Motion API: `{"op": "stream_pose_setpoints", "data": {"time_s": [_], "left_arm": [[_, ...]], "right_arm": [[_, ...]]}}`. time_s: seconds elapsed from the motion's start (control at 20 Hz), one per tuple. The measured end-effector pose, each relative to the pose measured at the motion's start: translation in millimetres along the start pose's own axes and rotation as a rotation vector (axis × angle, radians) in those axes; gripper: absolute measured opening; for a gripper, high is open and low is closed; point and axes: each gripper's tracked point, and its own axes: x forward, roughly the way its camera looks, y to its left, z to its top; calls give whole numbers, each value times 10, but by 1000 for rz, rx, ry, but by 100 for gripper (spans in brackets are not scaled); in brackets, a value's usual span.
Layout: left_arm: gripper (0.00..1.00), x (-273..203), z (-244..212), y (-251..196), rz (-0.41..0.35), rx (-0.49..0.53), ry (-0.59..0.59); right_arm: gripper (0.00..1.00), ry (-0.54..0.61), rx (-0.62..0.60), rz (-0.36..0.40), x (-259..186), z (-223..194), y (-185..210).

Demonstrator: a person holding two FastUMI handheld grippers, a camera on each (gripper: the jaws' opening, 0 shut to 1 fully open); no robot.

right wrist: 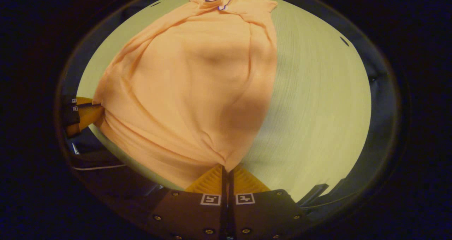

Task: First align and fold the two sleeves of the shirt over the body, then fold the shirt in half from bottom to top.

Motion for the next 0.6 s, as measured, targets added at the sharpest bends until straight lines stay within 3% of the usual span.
{"op": "stream_pose_setpoints", "data": {"time_s": [0.4,0.45,0.5,0.6], "left_arm": [[7,-514,551,-164,-1,-90,-40],[6,-441,-18,184,-17,-116,-53],[7,-378,566,10,-30,-142,-65],[7,-591,852,-47,-31,-172,-97]], "right_arm": [[1,-86,147,85,-298,303,3],[1,-100,152,84,-351,357,-18],[1,-115,154,82,-405,426,-47],[1,-151,160,80,-521,577,-98]]}}
